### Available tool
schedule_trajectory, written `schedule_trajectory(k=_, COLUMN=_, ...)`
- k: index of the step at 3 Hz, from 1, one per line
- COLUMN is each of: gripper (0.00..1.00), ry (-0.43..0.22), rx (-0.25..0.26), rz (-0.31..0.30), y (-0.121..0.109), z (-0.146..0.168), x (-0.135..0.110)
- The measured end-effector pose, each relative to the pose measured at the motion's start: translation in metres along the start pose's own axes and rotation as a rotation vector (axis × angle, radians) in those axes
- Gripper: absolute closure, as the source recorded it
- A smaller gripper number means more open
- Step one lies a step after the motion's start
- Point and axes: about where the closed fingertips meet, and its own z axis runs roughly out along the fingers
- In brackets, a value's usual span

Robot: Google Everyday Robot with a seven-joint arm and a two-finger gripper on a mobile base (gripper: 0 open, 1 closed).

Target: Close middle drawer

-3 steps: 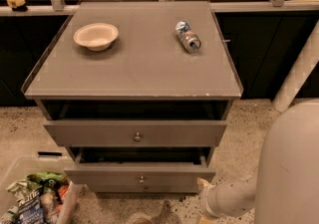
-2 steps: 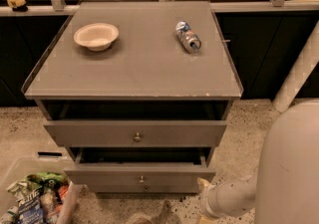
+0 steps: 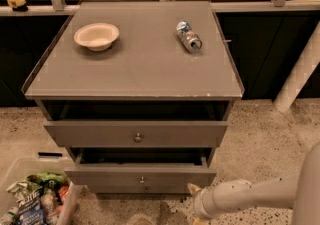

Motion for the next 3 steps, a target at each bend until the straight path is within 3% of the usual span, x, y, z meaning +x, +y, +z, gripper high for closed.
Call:
schedule_trajectory(k=1, gripper=0.00, ry=-0.113, rx=-0.074, rz=0.064, y=0.012, z=0.032, x=0.004)
schedule_trajectory(k=2, gripper=0.00, ry=-0.177, rx=0.035, rz=0.161, y=-0.057, z=0.020, x=0.032)
schedule_trajectory(k=3, gripper=0.00, ry=-0.177, rx=0.035, rz=0.161, y=-0.057, z=0.020, x=0.032)
